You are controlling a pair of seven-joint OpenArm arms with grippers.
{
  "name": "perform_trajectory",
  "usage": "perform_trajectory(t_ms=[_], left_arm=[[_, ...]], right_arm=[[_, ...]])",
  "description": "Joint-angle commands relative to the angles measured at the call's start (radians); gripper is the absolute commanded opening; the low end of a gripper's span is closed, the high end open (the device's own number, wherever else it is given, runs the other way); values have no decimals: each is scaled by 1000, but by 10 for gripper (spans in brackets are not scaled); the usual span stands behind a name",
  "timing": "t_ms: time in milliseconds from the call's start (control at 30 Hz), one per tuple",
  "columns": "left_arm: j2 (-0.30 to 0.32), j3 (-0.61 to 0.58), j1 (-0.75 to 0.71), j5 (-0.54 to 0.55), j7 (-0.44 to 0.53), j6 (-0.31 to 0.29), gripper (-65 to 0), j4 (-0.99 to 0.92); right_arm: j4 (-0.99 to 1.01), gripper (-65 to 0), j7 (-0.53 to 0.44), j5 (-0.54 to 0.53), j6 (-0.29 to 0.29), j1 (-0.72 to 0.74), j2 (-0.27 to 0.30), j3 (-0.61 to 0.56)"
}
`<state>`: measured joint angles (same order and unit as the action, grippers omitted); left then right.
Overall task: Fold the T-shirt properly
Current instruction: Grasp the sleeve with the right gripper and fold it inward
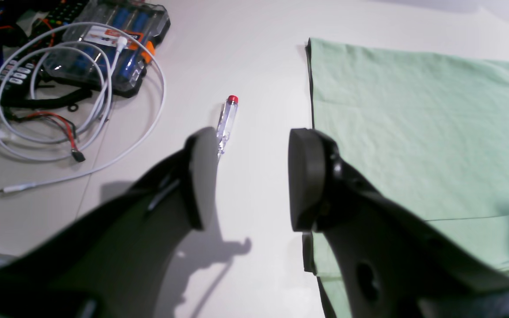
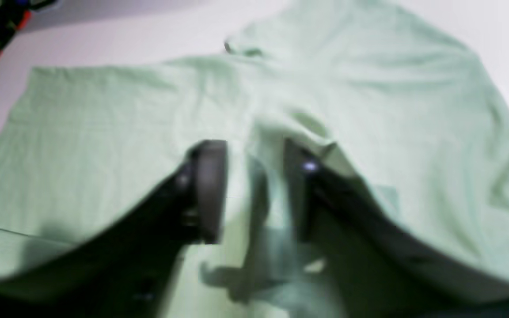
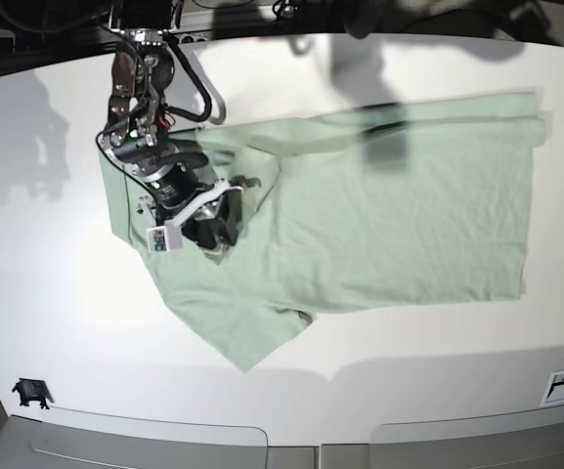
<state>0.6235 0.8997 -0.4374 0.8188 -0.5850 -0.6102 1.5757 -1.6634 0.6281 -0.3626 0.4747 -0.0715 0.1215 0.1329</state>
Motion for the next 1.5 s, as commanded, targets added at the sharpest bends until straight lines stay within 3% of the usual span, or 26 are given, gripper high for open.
perform_trajectory(t_ms=[0,67,167,267,333,433,533,633,767,967,1467], left_arm=[[25,11,2,21,8,-3,-405,14],[23,10,2,21,-1,-3,-405,14],[19,5,-19,59,-3,-4,-405,14],[11,-19,-50,84,-7,-18,-408,14],[0,-46,-64,89,-15,-59,-465,14],[-23,-116,-60,92,-21,-82,-650,14],[-34,-217,-55,84,-21,-82,-650,14],[-47,-339,-33,-39,-19,-74,-650,14],[-91,-459,12,-180,14,46,-650,7],[-134,-524,15,-370,4,189,-650,7],[-135,-521,-189,-380,-24,200,-650,10]], right_arm=[[-18,-354,-10,-10,8,10,3,3],[-18,-309,8,-6,3,10,3,9],[-19,-310,8,-8,-32,10,3,41],[-21,-321,44,-29,-31,10,3,90],[-22,-415,106,-48,-29,10,3,127],[-22,-650,190,-71,-23,7,3,182],[-22,-650,202,-54,-1,2,4,232],[-20,-650,153,44,0,-2,10,259],[21,-650,138,103,-3,-1,38,247],[205,-650,132,154,-27,-3,85,206],[207,-650,198,91,-26,-250,190,207]])
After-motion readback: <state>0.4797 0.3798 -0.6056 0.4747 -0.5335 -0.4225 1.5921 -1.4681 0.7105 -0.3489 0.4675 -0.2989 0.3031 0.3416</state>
